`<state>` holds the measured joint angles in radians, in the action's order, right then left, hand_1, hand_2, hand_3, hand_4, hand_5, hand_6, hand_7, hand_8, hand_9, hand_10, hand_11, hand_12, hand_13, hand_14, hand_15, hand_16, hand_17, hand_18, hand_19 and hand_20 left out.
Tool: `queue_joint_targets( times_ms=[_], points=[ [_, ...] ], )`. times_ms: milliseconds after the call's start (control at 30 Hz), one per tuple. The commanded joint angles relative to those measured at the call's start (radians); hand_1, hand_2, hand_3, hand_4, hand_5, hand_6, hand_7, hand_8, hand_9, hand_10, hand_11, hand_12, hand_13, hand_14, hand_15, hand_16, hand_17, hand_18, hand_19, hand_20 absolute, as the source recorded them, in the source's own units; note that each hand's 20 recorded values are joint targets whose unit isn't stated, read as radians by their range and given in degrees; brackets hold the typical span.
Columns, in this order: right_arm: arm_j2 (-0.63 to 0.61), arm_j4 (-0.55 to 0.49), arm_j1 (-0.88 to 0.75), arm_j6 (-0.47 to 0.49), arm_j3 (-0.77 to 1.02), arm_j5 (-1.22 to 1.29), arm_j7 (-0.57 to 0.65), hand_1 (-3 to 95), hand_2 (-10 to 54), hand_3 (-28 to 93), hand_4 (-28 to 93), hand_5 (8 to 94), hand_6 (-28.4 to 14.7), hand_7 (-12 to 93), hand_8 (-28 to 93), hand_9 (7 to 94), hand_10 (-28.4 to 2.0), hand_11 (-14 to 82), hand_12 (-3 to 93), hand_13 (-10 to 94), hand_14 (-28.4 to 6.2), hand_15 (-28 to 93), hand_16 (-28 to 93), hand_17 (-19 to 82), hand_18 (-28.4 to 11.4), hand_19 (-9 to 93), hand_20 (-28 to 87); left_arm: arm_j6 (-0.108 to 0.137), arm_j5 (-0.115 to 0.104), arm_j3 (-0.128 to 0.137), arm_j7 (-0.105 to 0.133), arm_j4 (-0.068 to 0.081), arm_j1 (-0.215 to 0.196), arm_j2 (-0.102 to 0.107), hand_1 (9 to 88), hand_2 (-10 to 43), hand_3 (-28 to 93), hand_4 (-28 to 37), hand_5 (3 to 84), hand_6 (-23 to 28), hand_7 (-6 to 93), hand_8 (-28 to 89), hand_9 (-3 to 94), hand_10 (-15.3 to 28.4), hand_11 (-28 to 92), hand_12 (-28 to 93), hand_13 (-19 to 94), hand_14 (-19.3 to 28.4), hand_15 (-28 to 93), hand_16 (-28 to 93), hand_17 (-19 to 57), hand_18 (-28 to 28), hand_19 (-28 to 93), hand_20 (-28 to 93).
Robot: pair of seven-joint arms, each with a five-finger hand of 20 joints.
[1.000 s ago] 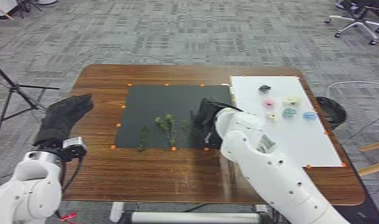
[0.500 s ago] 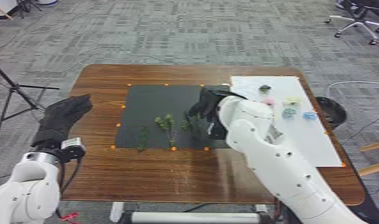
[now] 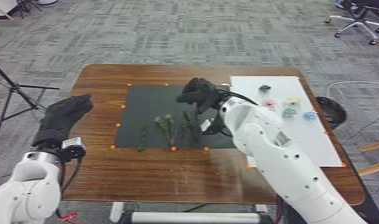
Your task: Arrange flowers
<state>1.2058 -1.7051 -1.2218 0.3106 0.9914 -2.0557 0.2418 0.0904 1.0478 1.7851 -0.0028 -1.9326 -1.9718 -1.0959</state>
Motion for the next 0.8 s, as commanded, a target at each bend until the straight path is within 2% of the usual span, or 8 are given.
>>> queue_joint_targets(
  times_ms=[33,233,533,800],
  points=[
    [-0.02,0.03,-0.059,0.101,0.025,-0.021,0.023,20.8,9.6,63,-4,54.5,-4.6,17,-3,65.3,-15.0,8.2,16.9,77,-12.1,48,35,43,-21.8,84,56,-0.019,-0.001,-0.001,-0.01,0.002,-0.001,-0.013,28.1,4.2,64,-19.7,47.2,5.9,17.5,-7,41.9,14.4,21,12,33,18.1,16,4,2.7,14.5,13,17],
    [-0.039,0.024,-0.09,0.138,0.058,-0.022,0.042,20.1,10.2,63,-5,53.4,-4.5,16,-2,64.1,-14.8,8.2,15.3,77,-12.4,48,35,42,-22.2,84,56,-0.02,0.0,0.006,-0.013,0.001,-0.005,-0.013,28.1,4.2,64,-19.8,47.1,5.7,17.7,-7,41.9,14.4,21,12,33,18.1,16,4,2.7,14.5,13,17],
    [-0.08,-0.019,-0.133,0.129,0.084,0.02,0.076,19.1,9.4,63,-4,53.8,-4.4,16,-2,64.9,-14.7,8.7,14.8,77,-12.3,49,34,42,-22.3,84,56,-0.024,0.0,0.007,-0.019,0.002,-0.007,-0.01,28.1,4.2,64,-19.8,47.2,5.8,17.6,-7,41.8,14.4,21,12,33,18.1,16,4,2.7,14.6,13,17],
    [-0.084,-0.037,-0.137,0.099,0.075,0.046,0.098,18.6,8.7,64,-4,54.4,-4.6,16,-2,66.1,-14.9,9.0,14.7,78,-12.1,49,34,43,-22.3,84,56,-0.023,-0.001,0.006,-0.011,-0.001,-0.005,-0.008,28.1,4.1,65,-19.7,47.1,5.8,17.6,-7,41.8,14.3,21,12,33,18.2,16,4,2.7,14.6,13,17]
  ],
)
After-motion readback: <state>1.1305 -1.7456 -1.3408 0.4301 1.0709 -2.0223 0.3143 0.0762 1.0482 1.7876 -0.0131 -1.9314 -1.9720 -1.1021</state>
